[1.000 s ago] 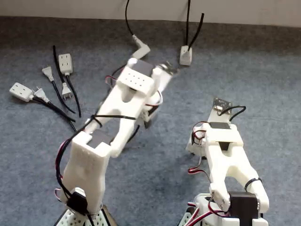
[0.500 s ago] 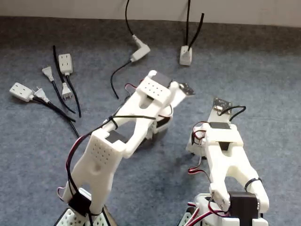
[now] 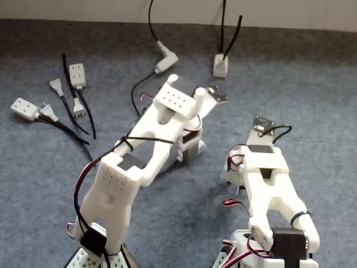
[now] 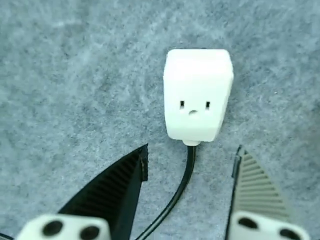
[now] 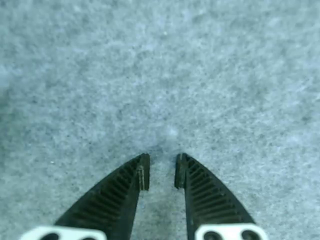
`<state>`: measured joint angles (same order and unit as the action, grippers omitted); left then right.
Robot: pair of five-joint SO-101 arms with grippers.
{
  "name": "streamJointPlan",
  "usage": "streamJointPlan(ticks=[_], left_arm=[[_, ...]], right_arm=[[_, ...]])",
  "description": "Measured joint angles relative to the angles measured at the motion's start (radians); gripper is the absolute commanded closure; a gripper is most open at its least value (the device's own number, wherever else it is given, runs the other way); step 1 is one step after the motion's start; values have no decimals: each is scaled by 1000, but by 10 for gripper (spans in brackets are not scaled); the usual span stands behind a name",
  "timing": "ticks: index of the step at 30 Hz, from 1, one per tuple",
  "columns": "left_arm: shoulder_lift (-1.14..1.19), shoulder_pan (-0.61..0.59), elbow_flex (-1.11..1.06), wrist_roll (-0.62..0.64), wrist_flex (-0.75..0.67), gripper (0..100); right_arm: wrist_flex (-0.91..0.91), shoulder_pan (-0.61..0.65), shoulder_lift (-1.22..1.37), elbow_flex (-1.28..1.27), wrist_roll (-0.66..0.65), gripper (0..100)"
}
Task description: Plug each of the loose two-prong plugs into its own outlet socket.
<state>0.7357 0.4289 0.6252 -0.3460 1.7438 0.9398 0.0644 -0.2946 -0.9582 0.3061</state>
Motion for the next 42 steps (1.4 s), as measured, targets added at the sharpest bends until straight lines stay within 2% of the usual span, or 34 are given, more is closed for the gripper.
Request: streamJointPlan(ticks=[10,23,31,35,42], left_arm=[[55,-74,80,103,-115,691],[112,-152,95,100,-209,691],[123,-249,103,98,-270,691],[138,-301,103,37,-273,691],[141,-318,101,25,-295,691]], right_arm=[[0,0,0,0,0,893],[0,0,0,0,0,893],[0,0,0,0,0,893],[0,0,0,0,0,893],[0,0,0,0,0,893]])
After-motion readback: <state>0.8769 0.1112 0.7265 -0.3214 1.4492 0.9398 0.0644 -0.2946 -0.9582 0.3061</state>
